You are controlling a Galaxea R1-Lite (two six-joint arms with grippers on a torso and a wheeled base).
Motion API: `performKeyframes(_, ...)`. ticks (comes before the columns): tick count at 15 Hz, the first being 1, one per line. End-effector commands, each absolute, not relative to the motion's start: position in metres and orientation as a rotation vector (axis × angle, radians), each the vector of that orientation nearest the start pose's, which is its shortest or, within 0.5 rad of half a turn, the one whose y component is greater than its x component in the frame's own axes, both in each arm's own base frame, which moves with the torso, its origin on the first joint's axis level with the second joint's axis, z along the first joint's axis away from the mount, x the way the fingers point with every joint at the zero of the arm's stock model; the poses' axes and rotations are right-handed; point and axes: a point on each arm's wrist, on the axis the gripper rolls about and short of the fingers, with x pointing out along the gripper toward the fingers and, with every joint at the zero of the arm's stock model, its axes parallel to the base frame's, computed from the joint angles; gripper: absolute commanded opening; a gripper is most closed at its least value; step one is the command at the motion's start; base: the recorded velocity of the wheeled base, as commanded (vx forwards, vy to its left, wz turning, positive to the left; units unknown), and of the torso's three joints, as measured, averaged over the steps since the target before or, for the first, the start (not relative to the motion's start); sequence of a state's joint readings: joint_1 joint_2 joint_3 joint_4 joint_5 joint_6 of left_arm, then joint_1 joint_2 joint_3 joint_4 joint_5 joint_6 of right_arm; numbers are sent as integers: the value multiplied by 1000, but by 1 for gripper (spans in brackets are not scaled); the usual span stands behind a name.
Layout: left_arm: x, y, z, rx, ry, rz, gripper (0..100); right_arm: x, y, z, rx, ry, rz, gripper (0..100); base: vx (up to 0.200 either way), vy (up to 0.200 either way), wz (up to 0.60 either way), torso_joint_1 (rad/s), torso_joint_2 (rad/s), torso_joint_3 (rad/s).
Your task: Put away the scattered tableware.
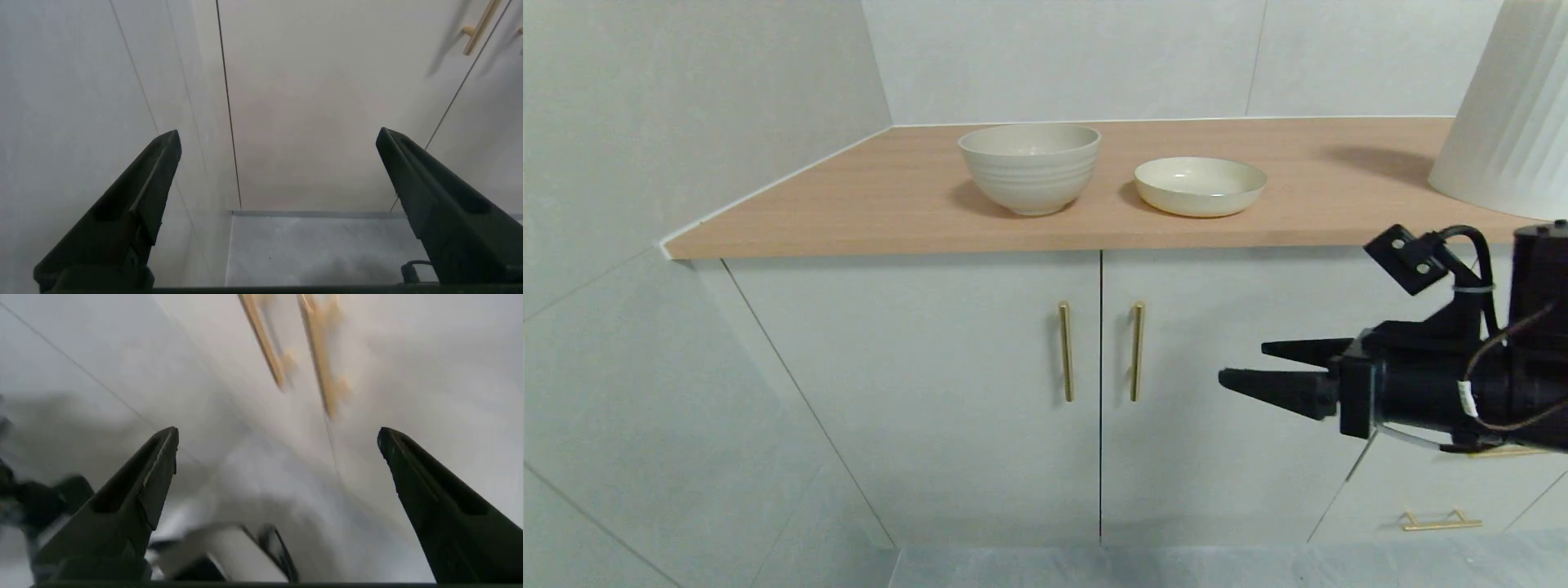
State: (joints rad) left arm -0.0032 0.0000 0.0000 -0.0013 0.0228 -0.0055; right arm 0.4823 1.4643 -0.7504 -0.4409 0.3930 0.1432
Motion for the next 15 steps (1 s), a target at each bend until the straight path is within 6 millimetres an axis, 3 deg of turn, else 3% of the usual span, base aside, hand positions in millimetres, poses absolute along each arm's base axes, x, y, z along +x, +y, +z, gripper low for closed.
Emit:
performKeyframes(1,-23,1,76,-6,-2,20,100,236,153,209,129,376,902,100,0,0,0,0,0,0)
performKeyframes(2,-23,1,76,-6,-2,20,100,236,153,209,129,376,902,100,0,0,0,0,0,0)
performKeyframes(3,-23,1,76,-6,-2,20,100,233,159,190,123,437,921,100,0,0,0,0,0,0)
performKeyframes(4,-23,1,76,-6,-2,20,100,234,165,189,126,417,941,100,0,0,0,0,0,0)
performKeyframes(8,-23,1,76,-6,-2,20,100,258,185,170,164,357,950,100,0,0,0,0,0,0)
performKeyframes(15,-23,1,76,-6,-2,20,100,276,195,159,220,377,937,100,0,0,0,0,0,0)
